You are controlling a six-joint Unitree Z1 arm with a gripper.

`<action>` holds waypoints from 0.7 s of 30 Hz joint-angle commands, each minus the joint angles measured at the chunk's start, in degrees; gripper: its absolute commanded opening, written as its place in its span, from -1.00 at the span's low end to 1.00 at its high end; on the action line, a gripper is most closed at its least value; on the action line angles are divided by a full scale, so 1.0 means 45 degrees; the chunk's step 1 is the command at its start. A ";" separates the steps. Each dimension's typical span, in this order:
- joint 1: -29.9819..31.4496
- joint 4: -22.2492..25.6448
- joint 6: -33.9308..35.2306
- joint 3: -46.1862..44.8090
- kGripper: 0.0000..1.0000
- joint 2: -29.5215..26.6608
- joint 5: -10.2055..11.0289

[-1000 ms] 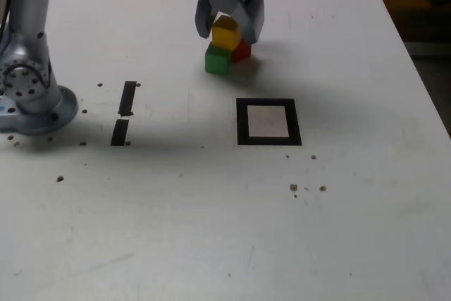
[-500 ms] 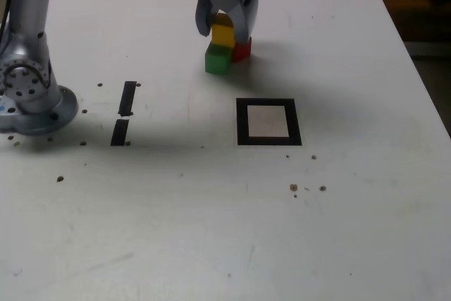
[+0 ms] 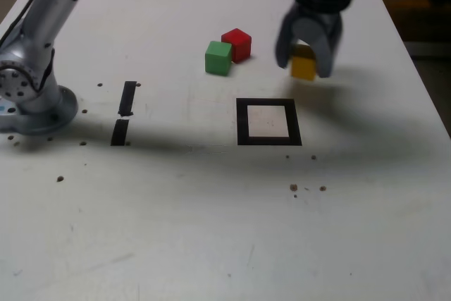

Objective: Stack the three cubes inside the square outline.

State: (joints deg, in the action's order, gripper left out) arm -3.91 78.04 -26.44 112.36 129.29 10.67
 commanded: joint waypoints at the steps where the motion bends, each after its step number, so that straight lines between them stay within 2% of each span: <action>1: -0.0016 -0.0128 0.0016 0.0148 -0.80 0.0032 0.0160; 5: -0.0024 -0.0251 0.0016 0.0148 -0.80 0.0144 0.0412; 10: -0.0037 -0.0250 0.0016 0.0121 -0.72 0.0317 0.0402; 21: -0.0144 -0.0080 0.0016 -0.0013 -0.17 0.0612 0.0330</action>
State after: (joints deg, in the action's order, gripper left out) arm -4.50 77.54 -26.44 112.36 131.96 12.16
